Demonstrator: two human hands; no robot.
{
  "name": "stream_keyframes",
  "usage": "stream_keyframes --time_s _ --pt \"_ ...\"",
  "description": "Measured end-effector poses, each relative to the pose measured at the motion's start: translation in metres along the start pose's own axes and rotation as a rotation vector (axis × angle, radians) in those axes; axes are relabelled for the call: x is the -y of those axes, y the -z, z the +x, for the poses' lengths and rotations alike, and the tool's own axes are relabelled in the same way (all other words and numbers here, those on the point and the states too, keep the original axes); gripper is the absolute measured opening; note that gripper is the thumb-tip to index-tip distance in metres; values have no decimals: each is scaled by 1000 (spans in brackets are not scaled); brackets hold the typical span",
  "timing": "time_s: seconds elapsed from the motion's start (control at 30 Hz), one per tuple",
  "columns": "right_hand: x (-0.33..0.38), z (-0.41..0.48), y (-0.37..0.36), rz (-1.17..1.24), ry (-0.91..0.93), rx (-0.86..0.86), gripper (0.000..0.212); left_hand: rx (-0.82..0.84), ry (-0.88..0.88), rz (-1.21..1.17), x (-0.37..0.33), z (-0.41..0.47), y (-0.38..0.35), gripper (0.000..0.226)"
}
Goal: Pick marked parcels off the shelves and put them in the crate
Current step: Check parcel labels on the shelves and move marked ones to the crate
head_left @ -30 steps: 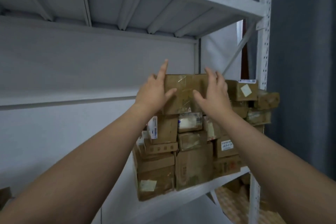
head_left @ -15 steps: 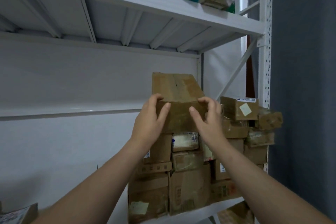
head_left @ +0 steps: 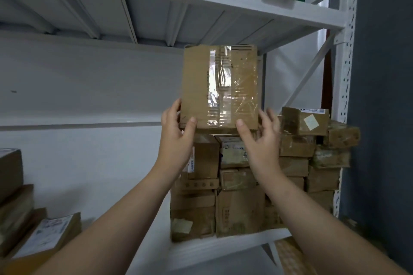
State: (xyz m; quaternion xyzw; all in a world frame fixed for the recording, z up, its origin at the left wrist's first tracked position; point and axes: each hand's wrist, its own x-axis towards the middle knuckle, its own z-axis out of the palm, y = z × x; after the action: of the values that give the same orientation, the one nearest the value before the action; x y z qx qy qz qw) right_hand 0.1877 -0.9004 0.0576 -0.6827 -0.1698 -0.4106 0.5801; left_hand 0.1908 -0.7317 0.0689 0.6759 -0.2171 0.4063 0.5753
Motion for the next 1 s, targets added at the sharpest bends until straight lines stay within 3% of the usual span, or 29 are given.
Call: stream_keyframes --time_s 0.1,0.23,0.4,0.47,0.57,0.67,0.73,0.83,1.0 --pt "10 -10 -5 168 -45 25 25 -15 43 -68 -1 -9 21 50" --pt "20 -24 -18 292 -106 122 16 -33 -19 -68 6 -25 57 41" --pt "34 -51 -53 312 -206 200 87 -64 9 10 25 -41 112 31" --pt "38 -62 -68 359 -250 235 105 -50 18 42 27 -50 135 31" --pt "45 -91 -94 352 -253 315 100 21 146 151 31 -68 167 36" --pt "39 -134 -126 214 -192 296 94 186 315 264 41 -93 192 70" --pt "32 -163 -147 131 -165 273 93 217 400 136 46 -115 203 89" --pt "24 -198 -165 80 -170 260 93 220 440 -20 50 -145 218 75" --pt "18 -232 -180 61 -227 268 94 138 463 -69 61 -166 236 66"
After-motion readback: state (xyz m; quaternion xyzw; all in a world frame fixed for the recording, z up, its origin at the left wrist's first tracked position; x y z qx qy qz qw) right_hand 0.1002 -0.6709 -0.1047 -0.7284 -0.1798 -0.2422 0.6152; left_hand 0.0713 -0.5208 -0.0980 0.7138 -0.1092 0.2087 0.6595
